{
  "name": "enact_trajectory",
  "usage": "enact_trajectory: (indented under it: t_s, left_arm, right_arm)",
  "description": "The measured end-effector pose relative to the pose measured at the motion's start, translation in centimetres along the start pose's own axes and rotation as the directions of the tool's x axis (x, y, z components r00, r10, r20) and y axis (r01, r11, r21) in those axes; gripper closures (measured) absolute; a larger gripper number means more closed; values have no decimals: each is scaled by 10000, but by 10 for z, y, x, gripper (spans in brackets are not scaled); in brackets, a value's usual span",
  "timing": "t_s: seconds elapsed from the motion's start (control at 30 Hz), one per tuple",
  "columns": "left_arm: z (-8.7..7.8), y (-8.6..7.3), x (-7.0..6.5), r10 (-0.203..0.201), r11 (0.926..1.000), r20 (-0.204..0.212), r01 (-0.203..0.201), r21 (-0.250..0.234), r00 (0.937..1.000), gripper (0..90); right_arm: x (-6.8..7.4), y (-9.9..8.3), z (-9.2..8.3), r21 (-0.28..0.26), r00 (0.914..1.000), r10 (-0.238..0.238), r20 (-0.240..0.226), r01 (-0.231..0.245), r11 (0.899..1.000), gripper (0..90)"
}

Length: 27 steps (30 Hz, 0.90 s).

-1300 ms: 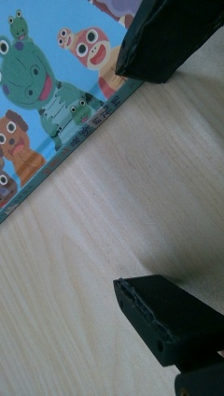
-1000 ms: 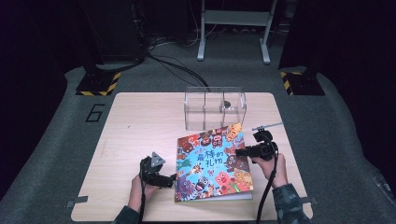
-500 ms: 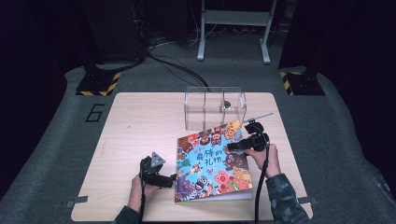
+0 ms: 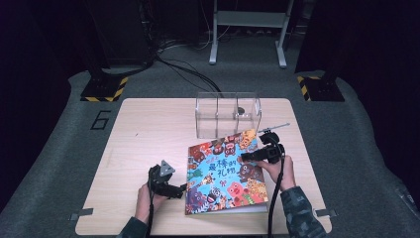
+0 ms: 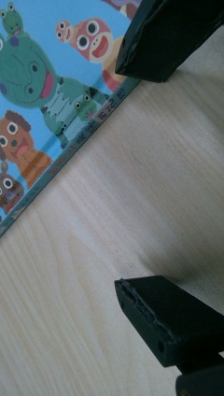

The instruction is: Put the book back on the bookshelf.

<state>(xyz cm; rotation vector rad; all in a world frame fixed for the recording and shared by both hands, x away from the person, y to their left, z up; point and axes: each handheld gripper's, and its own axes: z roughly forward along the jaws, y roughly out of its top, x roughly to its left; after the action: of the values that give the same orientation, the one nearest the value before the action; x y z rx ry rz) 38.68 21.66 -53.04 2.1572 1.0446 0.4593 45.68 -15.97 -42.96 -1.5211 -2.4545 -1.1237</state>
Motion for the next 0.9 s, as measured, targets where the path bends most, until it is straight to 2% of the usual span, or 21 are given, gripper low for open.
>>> enact_trajectory:
  t_s: [0.13, 0.23, 0.33, 0.43, 0.57, 0.63, 0.77, 0.9]
  left_arm:
    - [3, 5, 5, 171, 9998, -24, -171, 118, 9999, 0]
    - [6, 6, 5, -132, 9999, -221, 133, 39, 9997, 1]
    - [5, 6, 4, -169, 9999, -317, 169, 16, 9994, 3]
    - [5, 6, 4, -223, 9997, -232, 224, 48, 9995, 3]
    - [6, 6, 4, -234, 9997, -314, 232, -60, 9992, 3]
    - [6, 5, 4, -230, 9997, -305, 228, -58, 9993, 3]
    - [6, 5, 4, -183, 9998, -289, 182, -33, 9994, 4]
    - [5, 5, 4, -177, 9998, -277, 176, -33, 9995, 4]
  right_arm:
    - [0, -2, 0, -36, 10000, -61, 32, 62, 10000, 486]
    - [0, -3, -1, -44, 10000, 84, 24, -84, 10000, 484]
    - [0, -2, -1, -27, 9999, 118, 9, -118, 9999, 482]
    - [0, 0, -1, 32, 9999, 52, -87, -51, 10000, 473]
    - [2, 7, 9, 436, 9997, -172, -173, 179, 9989, 385]
    - [3, 11, 13, 554, 9998, -218, -50, 220, 9982, 345]
    - [-1, 20, 14, 520, 9998, -34, -175, 43, 9986, 332]
    - [0, 28, 16, 481, 10000, -47, 32, 45, 9988, 345]
